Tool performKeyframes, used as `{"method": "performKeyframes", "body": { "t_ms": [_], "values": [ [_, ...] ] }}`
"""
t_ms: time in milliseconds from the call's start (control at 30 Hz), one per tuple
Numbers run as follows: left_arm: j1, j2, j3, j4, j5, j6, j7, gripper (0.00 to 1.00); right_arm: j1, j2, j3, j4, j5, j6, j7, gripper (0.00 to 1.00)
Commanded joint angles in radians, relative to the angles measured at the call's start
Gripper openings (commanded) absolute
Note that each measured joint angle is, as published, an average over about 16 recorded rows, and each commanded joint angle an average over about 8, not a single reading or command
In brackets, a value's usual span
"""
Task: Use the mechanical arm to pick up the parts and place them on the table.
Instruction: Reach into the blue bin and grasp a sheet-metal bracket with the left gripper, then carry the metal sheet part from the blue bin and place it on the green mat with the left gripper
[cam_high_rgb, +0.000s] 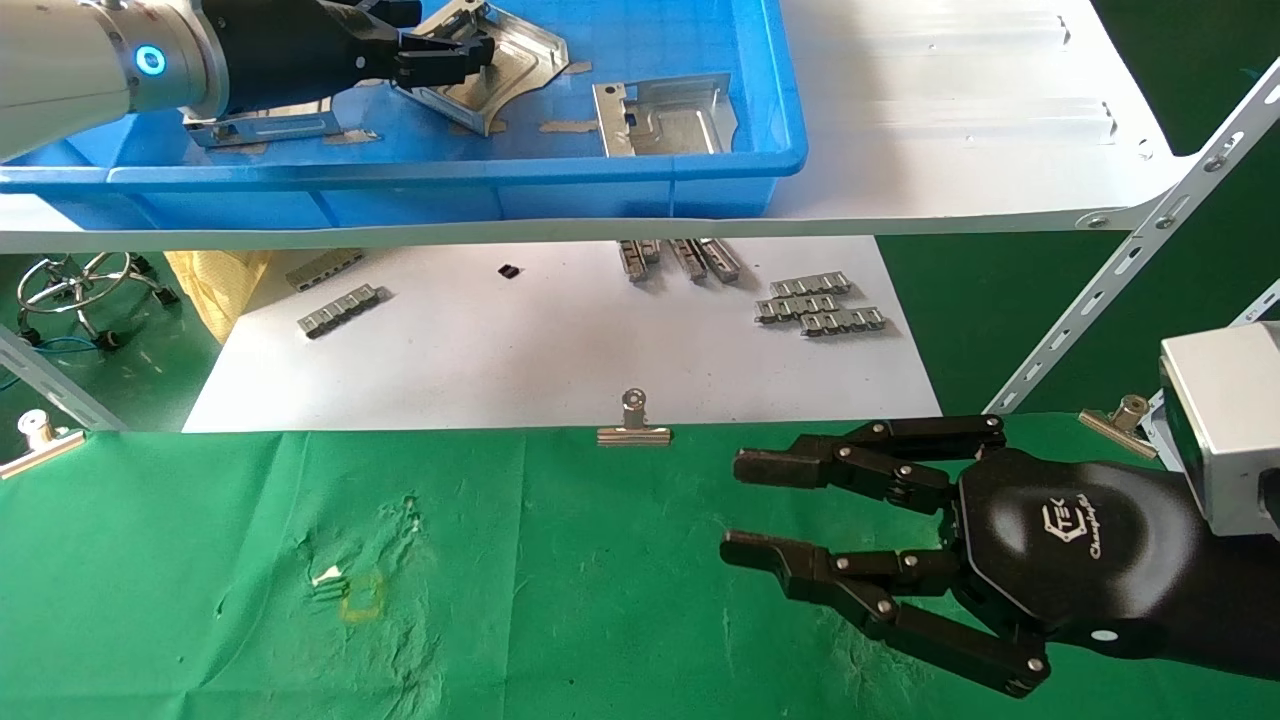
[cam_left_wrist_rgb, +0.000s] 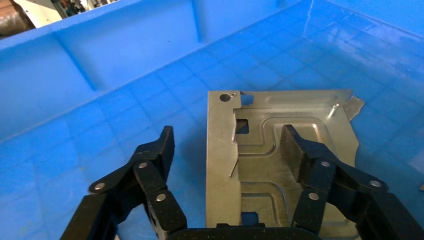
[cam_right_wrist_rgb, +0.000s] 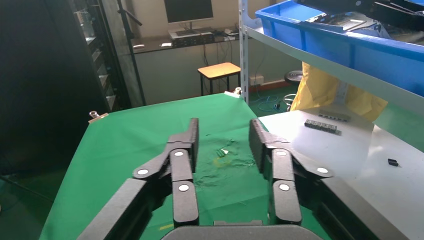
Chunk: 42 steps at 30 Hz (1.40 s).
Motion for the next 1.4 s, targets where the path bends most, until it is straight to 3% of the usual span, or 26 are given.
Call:
{"method": "performKeyframes", "body": {
  "t_ms": [33, 933, 1133, 1400],
  "values": [
    [0.000, 0.000, 0.001, 0.001, 0.001, -0.001, 0.006, 0.00, 0.000, 0.000, 0.000, 0.000, 0.000, 0.000, 0.000, 1.00],
    [-0.032, -0.035, -0.029, -0.009, -0.042, 0.049, 0.034, 0.00, 0.000, 0.000, 0.000, 0.000, 0.000, 0.000, 0.000, 1.00],
    [-0.044, -0.085, -0.058, -0.036, -0.086, 0.206, 0.058, 0.00, 0.000, 0.000, 0.000, 0.000, 0.000, 0.000, 0.000, 1.00],
    [-0.009, -0.177, -0.092, -0.087, -0.147, 0.580, 0.141, 0.00, 0.000, 0.000, 0.000, 0.000, 0.000, 0.000, 0.000, 1.00]
  ]
}}
